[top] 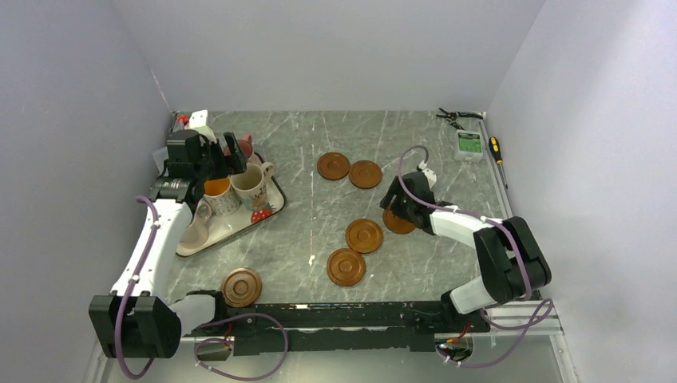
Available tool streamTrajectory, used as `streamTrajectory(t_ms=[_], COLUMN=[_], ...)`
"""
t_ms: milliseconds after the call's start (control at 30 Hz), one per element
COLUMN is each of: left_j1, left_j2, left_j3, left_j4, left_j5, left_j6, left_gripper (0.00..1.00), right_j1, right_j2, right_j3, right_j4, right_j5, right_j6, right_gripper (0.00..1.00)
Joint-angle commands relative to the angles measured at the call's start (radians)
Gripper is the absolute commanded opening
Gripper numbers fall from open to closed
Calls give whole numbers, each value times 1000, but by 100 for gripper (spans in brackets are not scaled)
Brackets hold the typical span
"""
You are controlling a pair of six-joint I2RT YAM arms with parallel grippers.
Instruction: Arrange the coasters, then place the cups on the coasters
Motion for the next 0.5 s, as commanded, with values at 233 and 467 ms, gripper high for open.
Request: streamTrajectory(t_ms=[233,467], left_j1=[-3,-3], left_j2=[16,25], left_j3=[48,50], left_j4=[1,-2], left_j5=[27,38], left_j6=[-15,-14], left_gripper=[94,94], right_j1=[-63,-101], right_j2=[149,240], right_j3=[96,177], right_j4=[96,112], right_j5=[51,17], right_j6=[-50,-75], right_gripper=[72,72])
